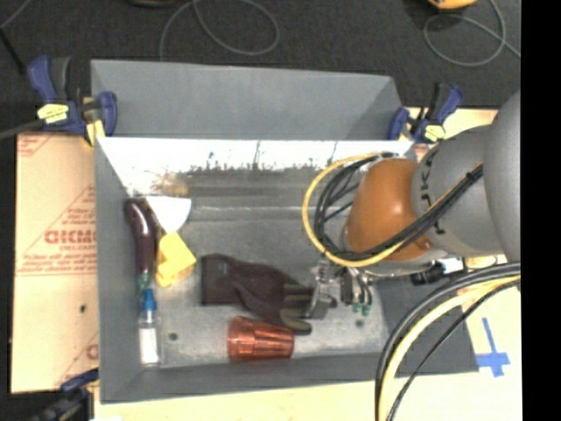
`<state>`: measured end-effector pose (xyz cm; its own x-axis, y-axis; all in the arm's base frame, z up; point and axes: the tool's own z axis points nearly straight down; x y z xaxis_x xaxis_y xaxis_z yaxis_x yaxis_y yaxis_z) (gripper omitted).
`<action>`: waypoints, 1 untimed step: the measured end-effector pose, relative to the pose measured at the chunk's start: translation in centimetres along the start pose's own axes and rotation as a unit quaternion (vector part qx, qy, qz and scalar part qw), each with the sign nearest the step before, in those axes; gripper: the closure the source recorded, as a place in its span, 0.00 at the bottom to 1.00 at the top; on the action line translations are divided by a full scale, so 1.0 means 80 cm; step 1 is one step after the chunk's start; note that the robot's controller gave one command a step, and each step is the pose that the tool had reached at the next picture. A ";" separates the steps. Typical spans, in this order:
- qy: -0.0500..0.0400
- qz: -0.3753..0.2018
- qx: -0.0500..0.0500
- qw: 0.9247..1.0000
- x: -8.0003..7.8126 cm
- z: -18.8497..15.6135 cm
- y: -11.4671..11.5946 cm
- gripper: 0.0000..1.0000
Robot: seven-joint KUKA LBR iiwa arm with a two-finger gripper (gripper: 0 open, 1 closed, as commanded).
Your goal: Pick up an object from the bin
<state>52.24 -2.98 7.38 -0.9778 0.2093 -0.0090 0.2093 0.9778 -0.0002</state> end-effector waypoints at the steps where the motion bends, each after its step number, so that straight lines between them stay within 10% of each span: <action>1: -0.004 -0.019 -0.001 1.000 -0.005 -0.202 0.010 1.00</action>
Offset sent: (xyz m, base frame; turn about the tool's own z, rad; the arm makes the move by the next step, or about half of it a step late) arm 0.0000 0.0000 0.0000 0.0000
